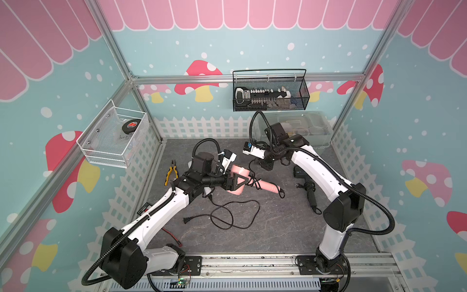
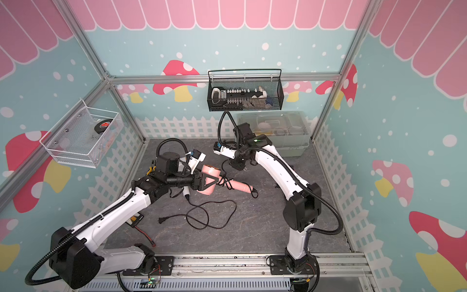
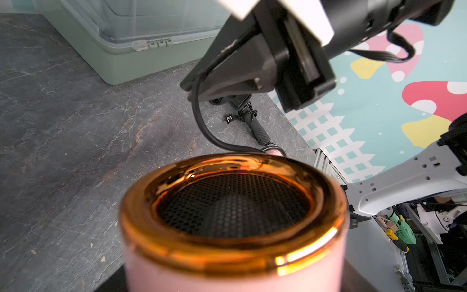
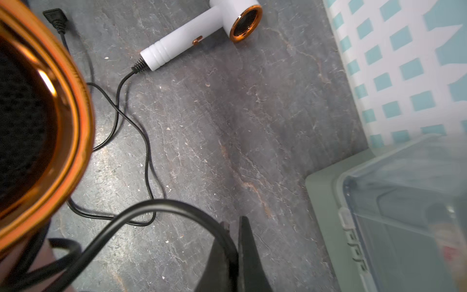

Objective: Wrap the cord around the hair dryer
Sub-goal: Wrap the power cord around the hair dryer.

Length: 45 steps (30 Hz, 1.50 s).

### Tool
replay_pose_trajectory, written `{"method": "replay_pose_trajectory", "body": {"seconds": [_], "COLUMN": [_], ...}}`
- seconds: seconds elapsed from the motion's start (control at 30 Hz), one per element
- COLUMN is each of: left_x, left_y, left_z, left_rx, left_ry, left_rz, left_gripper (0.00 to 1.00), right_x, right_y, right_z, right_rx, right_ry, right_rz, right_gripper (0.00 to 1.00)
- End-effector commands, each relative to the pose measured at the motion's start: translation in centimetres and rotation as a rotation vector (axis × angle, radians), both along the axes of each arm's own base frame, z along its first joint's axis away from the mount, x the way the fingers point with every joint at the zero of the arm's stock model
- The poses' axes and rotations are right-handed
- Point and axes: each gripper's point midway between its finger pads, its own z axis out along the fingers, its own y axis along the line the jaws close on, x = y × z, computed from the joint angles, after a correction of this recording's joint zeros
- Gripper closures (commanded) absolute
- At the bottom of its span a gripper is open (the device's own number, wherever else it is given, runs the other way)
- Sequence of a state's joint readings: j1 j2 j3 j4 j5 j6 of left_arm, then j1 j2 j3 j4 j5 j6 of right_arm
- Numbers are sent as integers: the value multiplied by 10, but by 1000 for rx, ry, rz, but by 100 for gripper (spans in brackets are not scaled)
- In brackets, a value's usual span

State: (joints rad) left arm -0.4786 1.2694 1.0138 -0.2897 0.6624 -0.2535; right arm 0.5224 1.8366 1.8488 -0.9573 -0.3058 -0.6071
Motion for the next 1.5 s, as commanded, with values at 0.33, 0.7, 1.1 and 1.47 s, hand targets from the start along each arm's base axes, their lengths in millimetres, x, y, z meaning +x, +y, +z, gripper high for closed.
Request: {"method": "replay_pose_trajectory", "body": {"seconds": [0.33, 0.7, 1.1, 1.47], "left_x": [-12, 0, 7, 6], "left_y": [7, 8, 10, 11], "left_z": [77, 96, 95, 100], "left_rx": [-296, -416, -391, -400], "left_ry": [-131, -150, -152, -157], "left_rz": [-120, -123, -82, -83], "left_gripper": [100, 100, 100, 100], "right_x": [-22, -18, -26, -32], "right_y": [0, -9, -14, -16], "right_z": [-16, 6, 10, 13], "right_rx": [298, 698, 680, 675], "right_ry": [205, 333, 305, 287], "right_rz": [104, 126, 116, 120], "right_gripper": [100, 100, 86, 81]}}
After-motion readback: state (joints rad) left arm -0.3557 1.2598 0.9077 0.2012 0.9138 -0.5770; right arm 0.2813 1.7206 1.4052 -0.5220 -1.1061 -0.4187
